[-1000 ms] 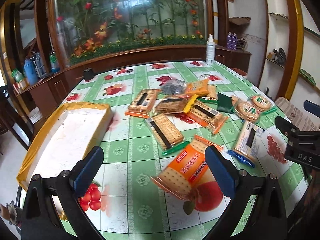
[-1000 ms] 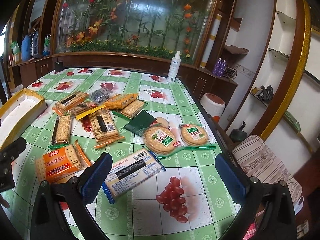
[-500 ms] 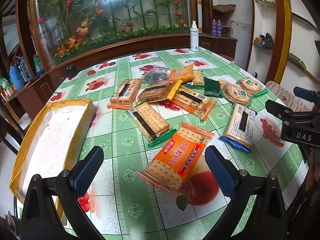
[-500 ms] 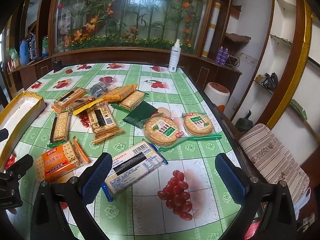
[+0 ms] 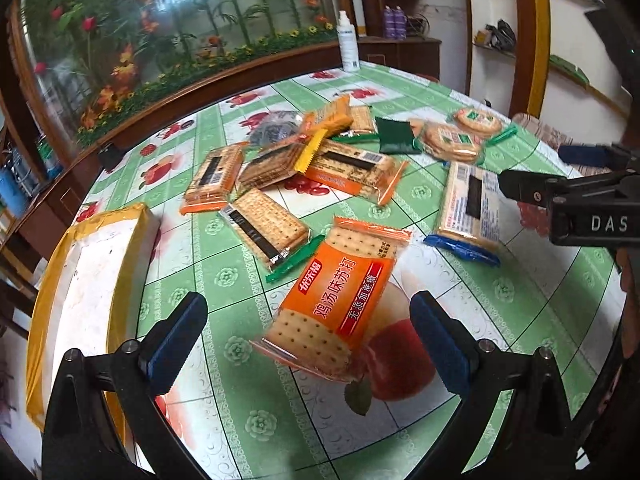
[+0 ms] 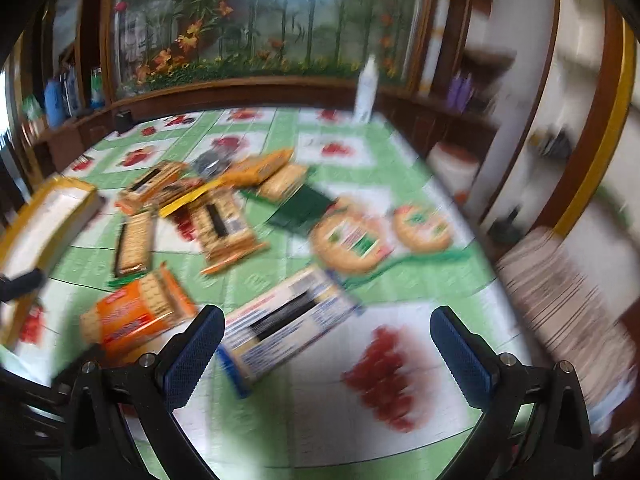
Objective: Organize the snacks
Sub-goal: 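Grasp the orange cracker pack with left tool while right tool grasps white-blue pack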
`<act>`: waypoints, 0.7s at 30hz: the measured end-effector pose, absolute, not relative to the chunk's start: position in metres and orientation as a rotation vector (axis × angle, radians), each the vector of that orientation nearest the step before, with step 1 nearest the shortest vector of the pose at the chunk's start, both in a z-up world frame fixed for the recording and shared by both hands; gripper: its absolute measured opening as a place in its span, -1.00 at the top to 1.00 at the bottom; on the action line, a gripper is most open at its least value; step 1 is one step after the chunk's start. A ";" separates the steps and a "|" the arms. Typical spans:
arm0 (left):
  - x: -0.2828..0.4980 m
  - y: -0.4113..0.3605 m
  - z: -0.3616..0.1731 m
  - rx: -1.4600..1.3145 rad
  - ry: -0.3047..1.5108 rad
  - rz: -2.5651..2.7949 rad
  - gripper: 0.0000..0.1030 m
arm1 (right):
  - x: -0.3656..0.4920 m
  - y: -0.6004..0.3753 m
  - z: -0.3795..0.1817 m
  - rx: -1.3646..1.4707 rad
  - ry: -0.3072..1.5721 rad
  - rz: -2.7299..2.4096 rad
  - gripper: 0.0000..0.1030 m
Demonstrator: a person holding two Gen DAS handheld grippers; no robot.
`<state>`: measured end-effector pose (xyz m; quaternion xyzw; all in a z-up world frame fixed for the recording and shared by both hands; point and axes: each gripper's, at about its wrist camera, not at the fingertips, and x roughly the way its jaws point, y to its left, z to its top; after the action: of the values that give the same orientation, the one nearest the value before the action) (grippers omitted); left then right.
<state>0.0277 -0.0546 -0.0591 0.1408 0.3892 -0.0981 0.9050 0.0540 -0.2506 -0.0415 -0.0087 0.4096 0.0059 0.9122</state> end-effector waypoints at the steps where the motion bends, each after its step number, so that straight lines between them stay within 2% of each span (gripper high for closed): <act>1: 0.029 -0.055 -0.061 0.297 0.808 -0.209 -0.97 | 0.057 -0.255 -0.047 0.014 0.870 0.014 -1.00; 5: 0.038 -0.059 -0.068 0.326 0.826 -0.219 -0.97 | 0.067 -0.263 -0.068 0.108 0.959 0.010 -1.00; 21: 0.067 -0.063 -0.091 0.341 0.881 -0.216 -0.97 | 0.113 -0.237 -0.096 0.166 1.074 -0.038 -1.00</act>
<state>0.0670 -0.0625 -0.0908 0.1637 0.4236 -0.1036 0.8849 0.1130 -0.2365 -0.0955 0.0788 0.5108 -0.0181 0.8559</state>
